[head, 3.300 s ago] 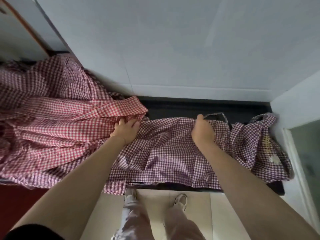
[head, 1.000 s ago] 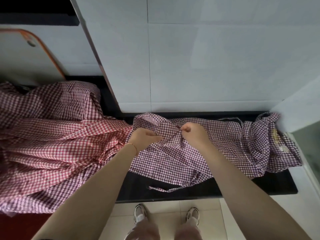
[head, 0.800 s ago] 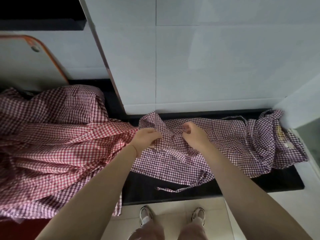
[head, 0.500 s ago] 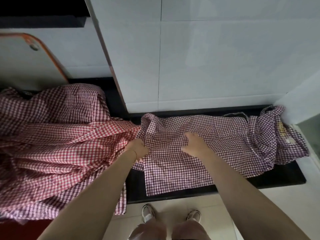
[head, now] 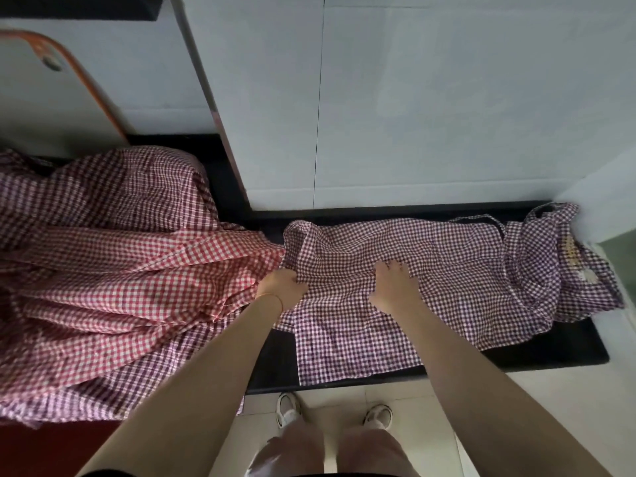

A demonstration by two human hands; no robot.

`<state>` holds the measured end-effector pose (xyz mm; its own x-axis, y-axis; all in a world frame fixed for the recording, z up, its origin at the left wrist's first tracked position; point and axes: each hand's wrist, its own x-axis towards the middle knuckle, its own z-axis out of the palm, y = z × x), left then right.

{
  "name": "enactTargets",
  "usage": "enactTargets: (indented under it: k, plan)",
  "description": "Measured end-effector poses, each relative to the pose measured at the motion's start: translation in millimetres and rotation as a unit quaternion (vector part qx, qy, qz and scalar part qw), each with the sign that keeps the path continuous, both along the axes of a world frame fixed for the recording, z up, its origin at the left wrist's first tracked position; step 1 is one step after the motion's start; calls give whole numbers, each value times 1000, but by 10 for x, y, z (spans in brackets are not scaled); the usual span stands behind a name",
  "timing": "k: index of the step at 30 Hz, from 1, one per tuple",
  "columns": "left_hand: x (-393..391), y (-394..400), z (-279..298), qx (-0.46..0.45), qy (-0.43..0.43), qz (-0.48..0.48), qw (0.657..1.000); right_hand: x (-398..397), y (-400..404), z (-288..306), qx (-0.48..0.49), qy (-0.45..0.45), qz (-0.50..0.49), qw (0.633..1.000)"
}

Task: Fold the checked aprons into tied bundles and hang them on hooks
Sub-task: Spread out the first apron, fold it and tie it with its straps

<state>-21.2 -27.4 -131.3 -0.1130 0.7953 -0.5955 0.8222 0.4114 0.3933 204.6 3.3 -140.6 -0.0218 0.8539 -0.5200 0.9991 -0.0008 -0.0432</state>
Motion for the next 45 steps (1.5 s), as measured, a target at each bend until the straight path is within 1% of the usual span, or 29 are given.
enactTargets:
  k: [2, 3, 4, 5, 6, 7, 9, 12, 14, 16, 18, 19, 20, 21, 23, 26, 28, 30, 32, 34, 36, 37, 38, 40, 41, 42, 43, 44, 45]
  plan:
    - [-2, 4, 63, -49, -20, -12, 999, -154, -3, 22, 89, 63, -3, 994]
    - [-10, 5, 87, -80, -50, -8, 996, -231, -17, 31, 113, 106, -4, 988]
    - [-26, -4, 118, -114, -92, 9, 989, -299, -31, 36, 115, 138, -2, 984]
    - [-32, -12, 156, -150, -140, 39, 978, -352, -44, 34, 102, 150, 5, 983]
    - [-43, -14, 176, -167, -178, 70, 967, -390, -56, 30, 82, 147, 17, 986]
    - [-51, -7, 172, -157, -197, 95, 963, -412, -67, 26, 64, 141, 26, 988]
    - [-39, 41, 130, -85, -184, 132, 970, -404, -71, 4, 49, 128, 36, 990]
    - [72, 111, 131, 25, -148, 139, 979, -312, -46, -20, 93, 114, 35, 989]
    - [162, 156, 151, 99, -139, 140, 975, -220, 6, -20, 115, 104, 27, 988]
    - [228, 207, 209, 204, -146, 175, 952, -111, 88, -16, 108, 103, 7, 989]
    - [243, 271, 277, 299, -153, 235, 912, -5, 156, -8, 86, 95, -12, 992]
    - [232, 307, 297, 325, -145, 255, 899, 45, 189, -2, 79, 86, -21, 993]
    - [219, 352, 305, 331, -133, 268, 895, 100, 229, -8, 78, 78, -31, 993]
    - [189, 394, 292, 320, -118, 279, 898, 142, 267, -7, 85, 71, -39, 993]
    - [101, 486, 246, 266, -82, 295, 914, 209, 350, -16, 123, 59, -44, 990]
    - [-11, 614, 180, 205, -63, 309, 927, 269, 501, -16, 164, 58, -33, 984]
    - [-58, 678, 121, 175, -77, 282, 940, 293, 592, -40, 125, 74, -12, 989]
    - [-84, 693, 49, 141, -90, 241, 956, 335, 650, -88, 37, 84, 10, 996]
    - [-110, 665, -4, 118, -90, 227, 963, 420, 655, -136, -15, 57, 39, 997]
    - [-123, 623, -26, 111, -93, 234, 961, 545, 676, -142, -14, 35, 45, 998]
    - [-111, 557, -11, 107, -77, 222, 966, 668, 726, -106, -8, -3, 20, 1000]
    - [-110, 509, 3, 112, -48, 205, 971, 694, 753, -78, -4, -30, 6, 1000]
    - [-113, 449, 20, 123, 1, 179, 976, 684, 767, -44, 11, -59, -1, 998]
    - [-107, 302, 77, 130, 131, 121, 975, 547, 739, 30, 84, -86, 18, 993]
    - [-106, 228, 97, 119, 183, 99, 971, 417, 707, 61, 129, -66, 33, 989]
    - [-104, 159, 102, 99, 217, 85, 967, 260, 660, 94, 163, -23, 41, 986]
    - [-101, 94, 95, 77, 234, 77, 966, 83, 602, 146, 172, 31, 41, 984]
    - [-104, 40, 70, 55, 236, 73, 967, -103, 529, 186, 152, 79, 40, 984]
    - [-109, -8, 42, 35, 225, 72, 971, -291, 451, 197, 111, 116, 44, 986]
